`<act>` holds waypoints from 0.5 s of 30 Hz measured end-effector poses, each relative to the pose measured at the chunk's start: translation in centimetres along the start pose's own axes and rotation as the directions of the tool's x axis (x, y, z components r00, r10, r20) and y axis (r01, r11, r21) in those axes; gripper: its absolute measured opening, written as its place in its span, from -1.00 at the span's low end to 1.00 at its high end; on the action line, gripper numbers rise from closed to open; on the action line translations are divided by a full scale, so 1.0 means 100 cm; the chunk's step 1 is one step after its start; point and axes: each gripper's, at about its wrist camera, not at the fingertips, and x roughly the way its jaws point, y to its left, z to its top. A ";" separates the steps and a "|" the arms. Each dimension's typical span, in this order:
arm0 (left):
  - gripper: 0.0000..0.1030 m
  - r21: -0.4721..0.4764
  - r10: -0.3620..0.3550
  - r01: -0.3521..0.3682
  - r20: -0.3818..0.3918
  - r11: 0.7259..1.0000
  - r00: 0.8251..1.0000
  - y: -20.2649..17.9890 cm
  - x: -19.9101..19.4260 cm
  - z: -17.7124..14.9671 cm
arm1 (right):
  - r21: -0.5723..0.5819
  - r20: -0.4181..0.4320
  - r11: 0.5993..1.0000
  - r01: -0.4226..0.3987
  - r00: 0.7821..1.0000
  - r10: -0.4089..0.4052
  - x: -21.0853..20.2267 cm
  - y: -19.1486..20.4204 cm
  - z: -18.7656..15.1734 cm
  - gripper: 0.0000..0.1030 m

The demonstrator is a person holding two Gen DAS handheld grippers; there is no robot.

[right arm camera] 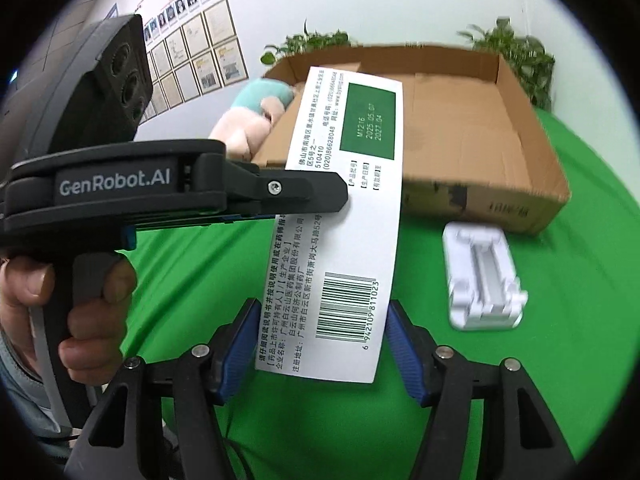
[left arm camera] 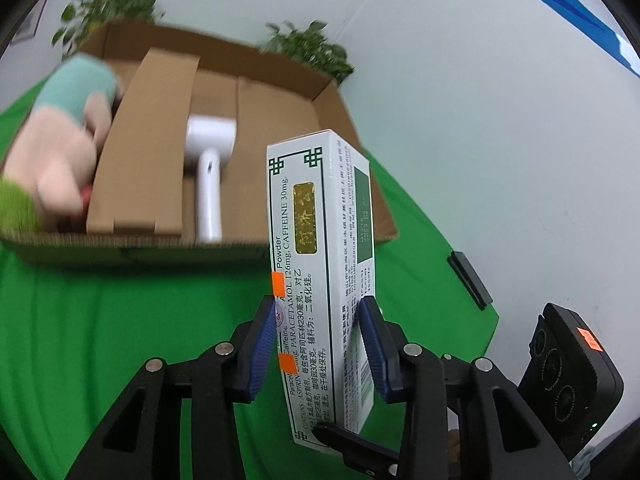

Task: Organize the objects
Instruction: 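Lift the medicine box upright with both grippers and carry it over the tray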

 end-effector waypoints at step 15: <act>-0.26 0.168 -0.009 -0.017 0.152 0.986 0.988 -0.039 -0.036 0.096 | -0.028 0.220 0.994 0.104 0.971 -0.096 -0.017 -0.005 0.075 0.17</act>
